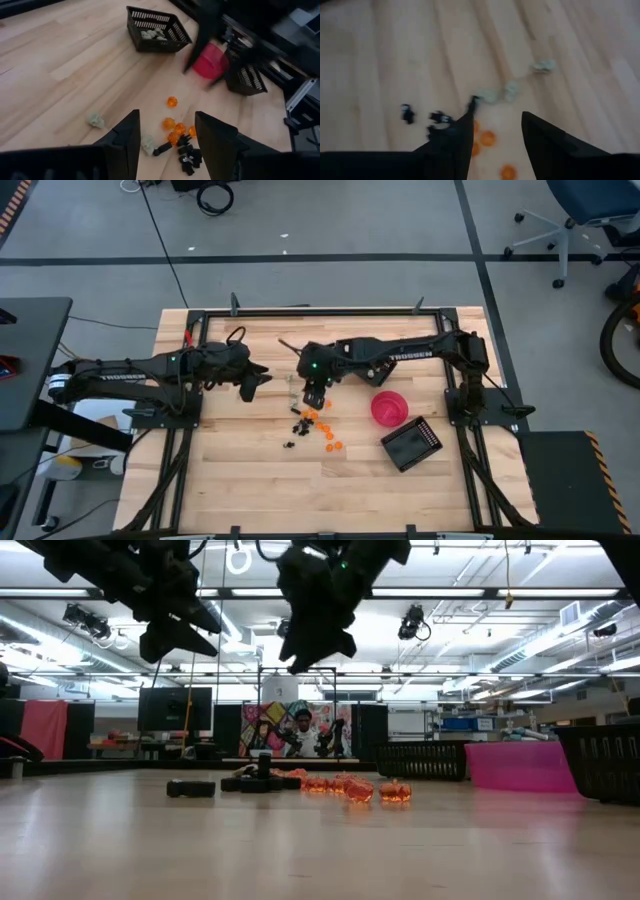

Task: Sort Halloween decoration
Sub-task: Put the orange pumpkin toy into the red bowl

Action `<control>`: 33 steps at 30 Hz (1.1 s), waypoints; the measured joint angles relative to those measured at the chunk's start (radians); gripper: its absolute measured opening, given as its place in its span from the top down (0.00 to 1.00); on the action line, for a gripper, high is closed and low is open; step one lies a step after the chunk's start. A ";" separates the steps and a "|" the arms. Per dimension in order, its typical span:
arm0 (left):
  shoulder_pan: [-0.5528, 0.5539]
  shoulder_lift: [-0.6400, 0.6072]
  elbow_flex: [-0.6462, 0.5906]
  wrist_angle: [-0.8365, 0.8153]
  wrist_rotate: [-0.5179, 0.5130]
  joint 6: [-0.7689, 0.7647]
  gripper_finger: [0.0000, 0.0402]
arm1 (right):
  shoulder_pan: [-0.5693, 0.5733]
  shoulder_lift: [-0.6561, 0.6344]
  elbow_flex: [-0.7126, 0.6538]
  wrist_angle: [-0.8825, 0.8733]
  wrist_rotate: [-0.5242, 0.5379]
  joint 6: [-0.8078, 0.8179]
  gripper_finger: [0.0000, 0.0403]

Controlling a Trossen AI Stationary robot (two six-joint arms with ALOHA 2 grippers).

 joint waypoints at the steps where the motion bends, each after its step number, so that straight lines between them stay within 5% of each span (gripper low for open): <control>1: 0.000 -0.001 0.000 0.006 0.000 -0.004 0.60 | 0.011 0.000 0.000 0.012 0.000 -0.001 0.58; 12: -0.086 -0.080 0.000 -0.044 -0.013 -0.018 0.60 | 0.043 0.051 0.001 0.144 0.046 0.064 0.58; 21: -0.100 -0.179 0.000 -0.288 -0.038 0.006 0.60 | 0.062 0.092 0.000 0.090 0.029 -0.022 0.58; 33: -0.157 -0.239 0.000 -0.267 -0.138 0.105 0.60 | 0.105 0.092 -0.062 -0.101 0.157 -0.035 0.43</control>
